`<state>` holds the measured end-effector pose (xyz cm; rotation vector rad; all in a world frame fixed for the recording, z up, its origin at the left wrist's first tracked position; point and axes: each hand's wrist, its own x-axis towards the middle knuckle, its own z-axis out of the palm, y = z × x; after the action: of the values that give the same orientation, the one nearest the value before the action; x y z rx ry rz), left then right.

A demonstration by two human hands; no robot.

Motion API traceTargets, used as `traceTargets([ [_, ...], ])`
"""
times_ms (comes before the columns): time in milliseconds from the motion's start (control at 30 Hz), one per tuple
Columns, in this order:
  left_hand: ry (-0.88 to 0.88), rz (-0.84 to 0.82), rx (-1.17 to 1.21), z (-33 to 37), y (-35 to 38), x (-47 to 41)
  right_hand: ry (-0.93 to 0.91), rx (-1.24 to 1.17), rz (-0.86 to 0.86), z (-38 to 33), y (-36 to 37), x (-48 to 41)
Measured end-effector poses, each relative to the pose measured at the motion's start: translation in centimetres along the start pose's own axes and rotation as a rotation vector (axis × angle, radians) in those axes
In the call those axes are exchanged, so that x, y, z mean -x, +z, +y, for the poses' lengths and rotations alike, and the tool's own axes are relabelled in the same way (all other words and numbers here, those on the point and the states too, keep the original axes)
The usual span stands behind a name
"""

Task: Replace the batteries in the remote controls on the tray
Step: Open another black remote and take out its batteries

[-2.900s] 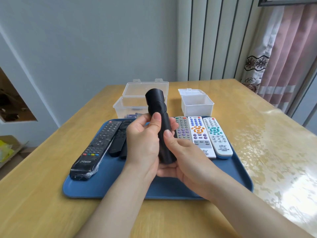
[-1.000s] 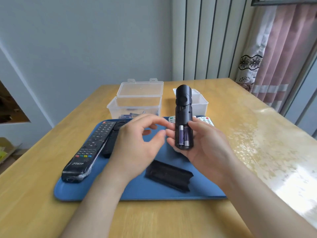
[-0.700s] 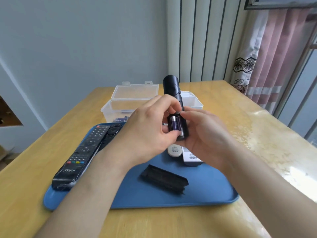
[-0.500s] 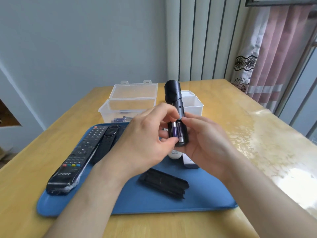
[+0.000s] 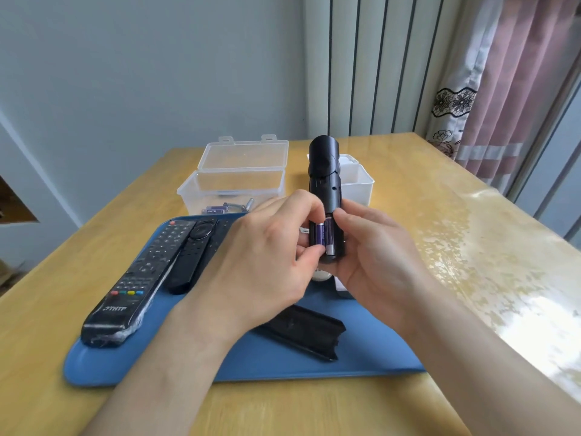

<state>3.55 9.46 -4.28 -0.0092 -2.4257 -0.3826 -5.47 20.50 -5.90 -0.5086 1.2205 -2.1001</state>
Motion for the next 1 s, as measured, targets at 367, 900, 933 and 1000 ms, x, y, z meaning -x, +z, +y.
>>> traceTargets([
  [367,-0.079,-0.035,0.094,-0.2,0.2,0.0,-0.013,0.057,0.019,0.6,-0.1,0.0],
  [900,-0.186,0.076,0.412,-0.5,0.5,-0.4,0.015,-0.019,-0.097,1.2,1.3,0.3],
  [933,-0.182,0.092,0.436,-0.4,0.6,-0.4,0.018,-0.040,-0.098,1.1,1.4,0.3],
  [1000,-0.200,0.128,0.574,-0.2,0.6,-0.4,0.032,-0.094,-0.088,0.9,1.4,0.3],
])
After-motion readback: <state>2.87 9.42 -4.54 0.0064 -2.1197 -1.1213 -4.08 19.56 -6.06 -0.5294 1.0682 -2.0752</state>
